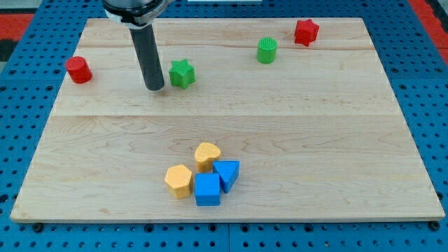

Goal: Push green star to diagonal left of green circle

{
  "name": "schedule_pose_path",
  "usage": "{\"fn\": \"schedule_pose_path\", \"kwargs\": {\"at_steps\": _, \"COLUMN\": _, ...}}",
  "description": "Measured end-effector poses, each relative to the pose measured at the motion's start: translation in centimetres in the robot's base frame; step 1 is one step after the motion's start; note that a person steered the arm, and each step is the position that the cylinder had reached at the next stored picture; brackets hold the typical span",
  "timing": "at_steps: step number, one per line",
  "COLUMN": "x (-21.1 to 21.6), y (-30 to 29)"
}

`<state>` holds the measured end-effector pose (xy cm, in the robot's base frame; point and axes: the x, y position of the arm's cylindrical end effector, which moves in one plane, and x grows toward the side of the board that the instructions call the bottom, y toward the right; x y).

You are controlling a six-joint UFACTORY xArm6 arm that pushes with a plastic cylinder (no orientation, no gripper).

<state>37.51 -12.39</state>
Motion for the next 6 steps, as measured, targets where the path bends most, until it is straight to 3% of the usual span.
{"fn": "schedule_pose_path", "kwargs": {"at_steps": 4, "x": -3.1, "y": 4.6}}
{"fn": "schedule_pose_path", "kwargs": {"at_steps": 6, "x": -0.7, "y": -8.6}}
